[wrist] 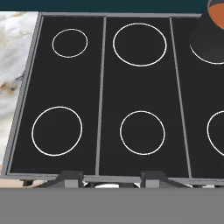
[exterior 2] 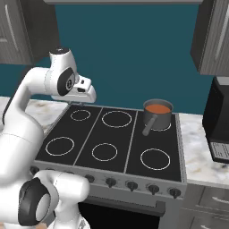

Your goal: Retrieve the chicken drumstick from the fridge and place it on the saucepan with marinade on the stove.

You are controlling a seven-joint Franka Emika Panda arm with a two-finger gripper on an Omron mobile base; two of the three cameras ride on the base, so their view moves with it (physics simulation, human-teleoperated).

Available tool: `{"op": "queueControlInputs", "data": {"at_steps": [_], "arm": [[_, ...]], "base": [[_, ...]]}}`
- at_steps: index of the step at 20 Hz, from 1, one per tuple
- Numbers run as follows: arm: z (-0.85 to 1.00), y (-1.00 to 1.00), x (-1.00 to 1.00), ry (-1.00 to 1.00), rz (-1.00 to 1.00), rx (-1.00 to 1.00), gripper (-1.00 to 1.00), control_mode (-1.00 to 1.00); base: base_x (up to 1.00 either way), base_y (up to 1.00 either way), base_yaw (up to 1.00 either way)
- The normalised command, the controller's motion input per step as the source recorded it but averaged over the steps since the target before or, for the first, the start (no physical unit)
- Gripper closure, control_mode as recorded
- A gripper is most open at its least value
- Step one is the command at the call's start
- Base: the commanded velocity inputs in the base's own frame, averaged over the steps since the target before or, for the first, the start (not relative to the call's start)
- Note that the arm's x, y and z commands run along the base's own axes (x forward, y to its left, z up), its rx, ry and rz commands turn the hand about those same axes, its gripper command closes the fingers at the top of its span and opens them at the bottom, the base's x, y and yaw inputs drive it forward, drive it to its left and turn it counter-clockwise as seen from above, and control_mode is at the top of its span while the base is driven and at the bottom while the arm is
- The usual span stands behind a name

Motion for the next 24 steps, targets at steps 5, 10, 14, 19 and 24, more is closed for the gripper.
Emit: {"op": "queueControlInputs", "data": {"at_steps": [5,10,14,19,24], "arm": [[-0.05,0.01,-0.18,0.0,0.0,0.0,-1.0,-1.0],[0.28,-0.14,-0.79,0.09,-0.06,0.0,-1.0,-1.0],[0.6,-0.43,-1.0,0.09,-0.08,0.0,-1.0,-1.0],[0.23,-0.76,-0.87,0.13,-0.11,0.0,-1.0,-1.0],[-0.13,-0.57,-0.38,0.16,-0.07,0.0,-1.0,1.0]], "base": [[0.0,0.0,0.0],[0.0,0.0,0.0],[0.0,0.0,0.0],[0.0,0.0,0.0],[-0.13,-0.12,-0.03]]}}
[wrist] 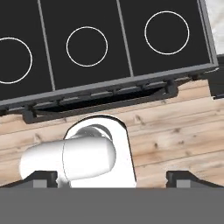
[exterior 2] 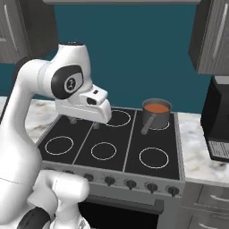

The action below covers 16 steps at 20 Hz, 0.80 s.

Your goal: Retrieve the chicken drumstick from the fridge and place it on the saucepan with marinade on the stove.

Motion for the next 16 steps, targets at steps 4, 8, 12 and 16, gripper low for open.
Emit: {"op": "queueControlInputs", "data": {"at_steps": [4,8,12,16], "arm": [[0.0,0.0,0.0,0.0,0.0,0.0,-1.0,1.0],[0.0,0.0,0.0,0.0,0.0,0.0,-1.0,1.0],[0.0,0.0,0.0,0.0,0.0,0.0,-1.0,1.0],[0.0,0.0,0.0,0.0,0.0,0.0,-1.0,1.0]], "base": [[-0.94,-0.58,-0.14],[-0.9,-0.66,-0.15],[-0.63,-0.88,-0.12],[-0.2,-1.0,-0.02]]}}
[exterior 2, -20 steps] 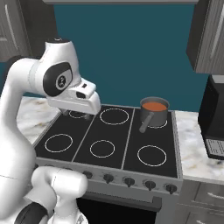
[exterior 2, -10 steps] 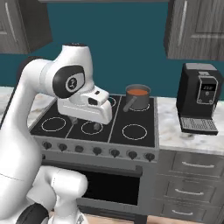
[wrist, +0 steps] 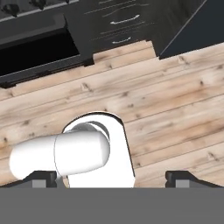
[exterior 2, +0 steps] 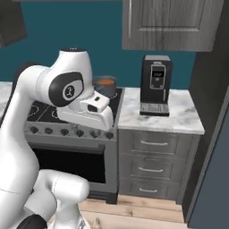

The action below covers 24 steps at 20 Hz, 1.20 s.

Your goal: Retrieve the chicken drumstick from the fridge and place it on the saucepan with marinade on the stove.

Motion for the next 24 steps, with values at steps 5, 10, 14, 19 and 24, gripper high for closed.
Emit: {"op": "queueControlInputs", "data": {"at_steps": [5,10,14,19,24], "arm": [[0.0,0.0,0.0,0.0,0.0,0.0,-1.0,1.0],[0.0,0.0,0.0,0.0,0.0,0.0,-1.0,1.0],[0.0,0.0,0.0,0.0,0.0,0.0,-1.0,1.0],[0.0,0.0,0.0,0.0,0.0,0.0,-1.0,1.0],[0.0,0.0,0.0,0.0,0.0,0.0,-1.0,1.0]], "base": [[0.07,-1.0,0.0],[0.08,-1.0,0.0],[0.0,-1.0,-0.01],[0.0,-1.0,-0.03],[-0.01,-1.0,-0.02]]}}
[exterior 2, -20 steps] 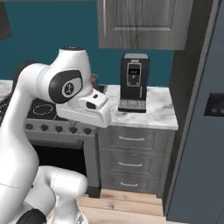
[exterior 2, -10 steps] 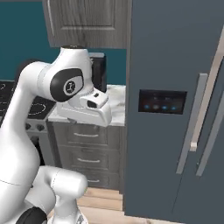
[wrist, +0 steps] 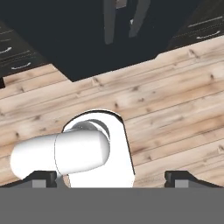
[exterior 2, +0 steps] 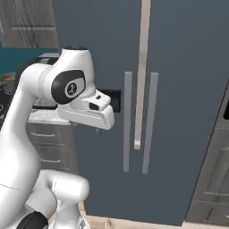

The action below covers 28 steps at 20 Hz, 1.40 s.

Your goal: Retrieve the chicken drumstick from the fridge and place it on the saucepan with marinade on the stove.

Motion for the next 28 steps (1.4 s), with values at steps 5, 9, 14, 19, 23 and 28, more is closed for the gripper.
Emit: {"op": "queueControlInputs", "data": {"at_steps": [5,9,14,19,23,28], "arm": [[0.0,0.0,0.0,0.0,0.0,0.0,-1.0,1.0],[0.0,0.0,0.0,0.0,0.0,0.0,-1.0,1.0],[0.0,0.0,0.0,0.0,0.0,0.0,-1.0,1.0],[0.0,0.0,0.0,0.0,0.0,0.0,-1.0,1.0],[0.0,0.0,0.0,0.0,0.0,0.0,-1.0,1.0],[-0.01,0.0,0.0,0.0,0.0,0.0,-1.0,-1.0]], "base": [[0.07,-0.88,0.0],[0.24,-0.4,0.11],[0.08,-0.03,0.2],[-0.26,0.03,0.08],[-0.36,0.27,0.0],[-0.22,0.1,0.0]]}}
